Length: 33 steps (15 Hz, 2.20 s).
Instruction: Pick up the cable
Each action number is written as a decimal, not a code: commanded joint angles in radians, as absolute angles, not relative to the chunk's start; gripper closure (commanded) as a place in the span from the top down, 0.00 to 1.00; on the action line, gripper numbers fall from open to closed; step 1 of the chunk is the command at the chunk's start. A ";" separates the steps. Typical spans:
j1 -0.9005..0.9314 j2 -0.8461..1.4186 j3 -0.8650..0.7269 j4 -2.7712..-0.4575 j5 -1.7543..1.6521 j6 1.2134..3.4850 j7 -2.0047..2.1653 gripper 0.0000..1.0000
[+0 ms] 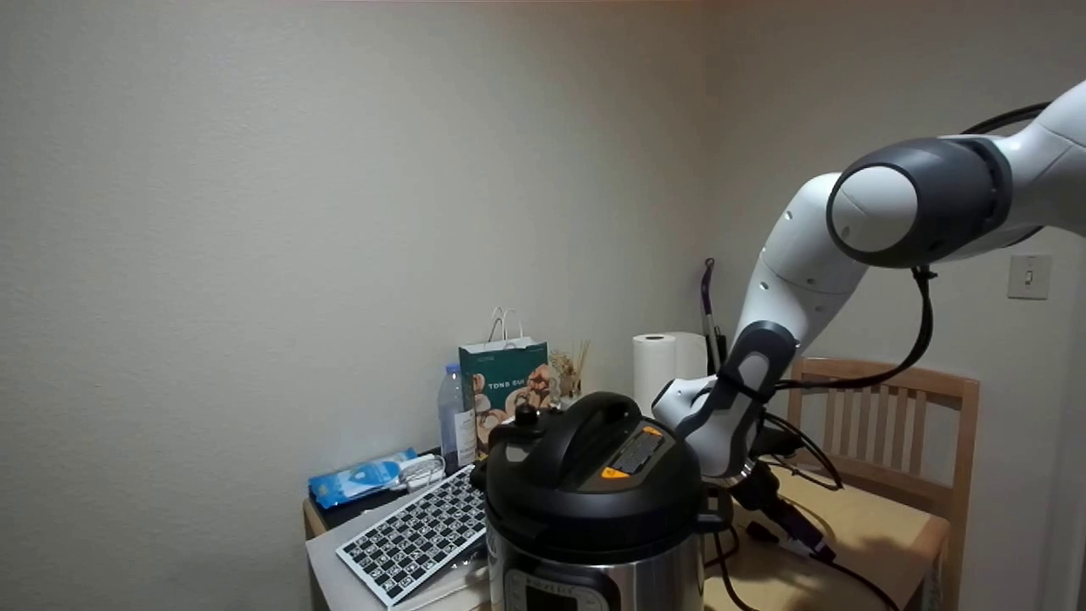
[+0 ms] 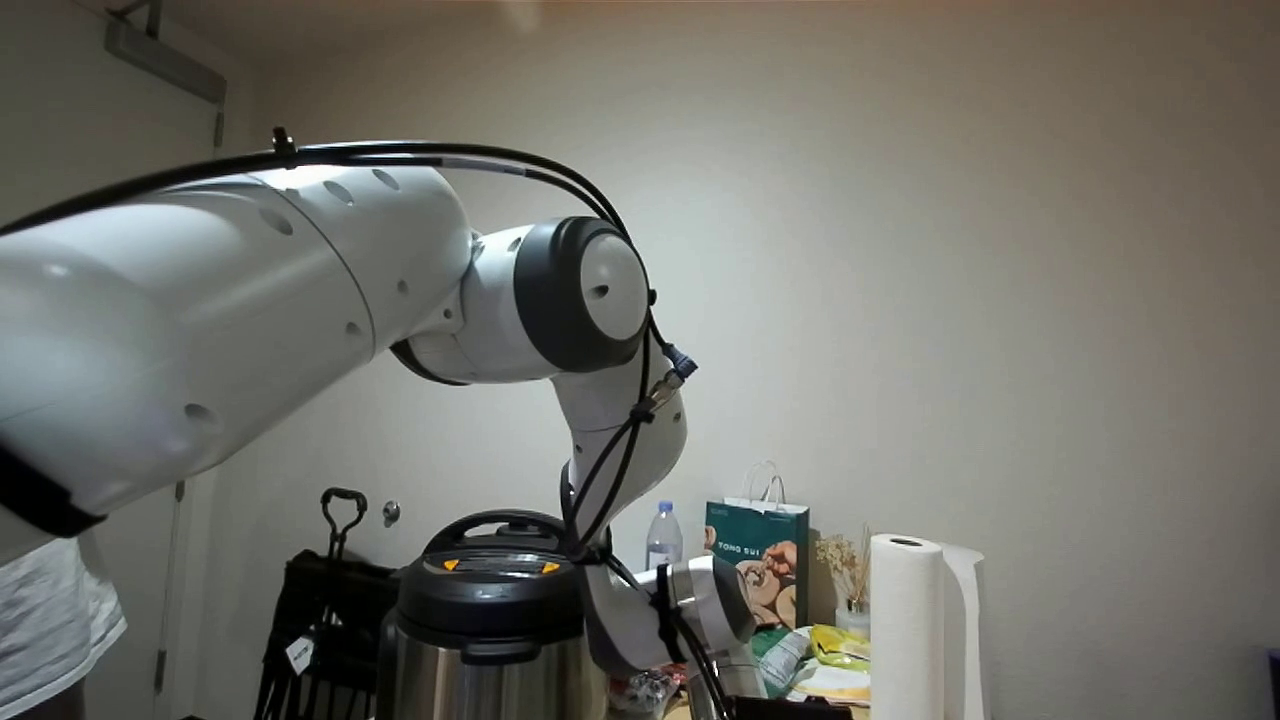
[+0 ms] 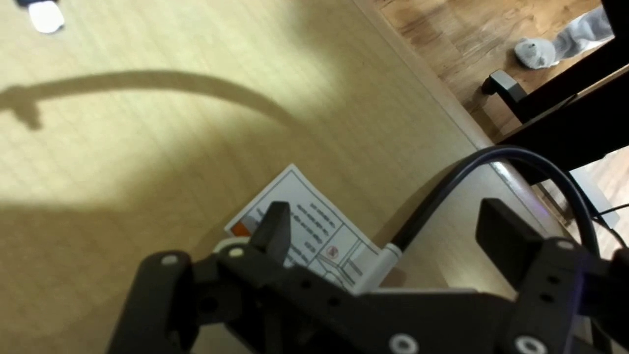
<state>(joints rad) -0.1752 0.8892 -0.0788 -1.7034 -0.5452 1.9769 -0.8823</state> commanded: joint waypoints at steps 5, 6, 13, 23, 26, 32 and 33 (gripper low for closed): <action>-0.106 0.884 -0.074 -1.770 -0.663 2.012 -0.867 1.00; -0.105 0.884 -0.073 -1.771 -0.673 2.014 -0.869 1.00; -0.140 0.892 -0.077 -1.725 -0.688 2.000 -0.872 1.00; -0.295 0.552 -0.048 -1.914 -0.449 2.113 -0.977 1.00; -0.316 0.501 -0.069 -1.932 -0.330 2.084 -0.992 1.00; -0.294 0.522 -0.088 -1.903 -0.346 2.068 -0.981 1.00; -0.296 0.495 -0.083 -1.926 -0.320 2.058 -0.964 1.00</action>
<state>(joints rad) -0.3106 0.5215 -0.0692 -1.9042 -0.3557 2.0669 -0.9742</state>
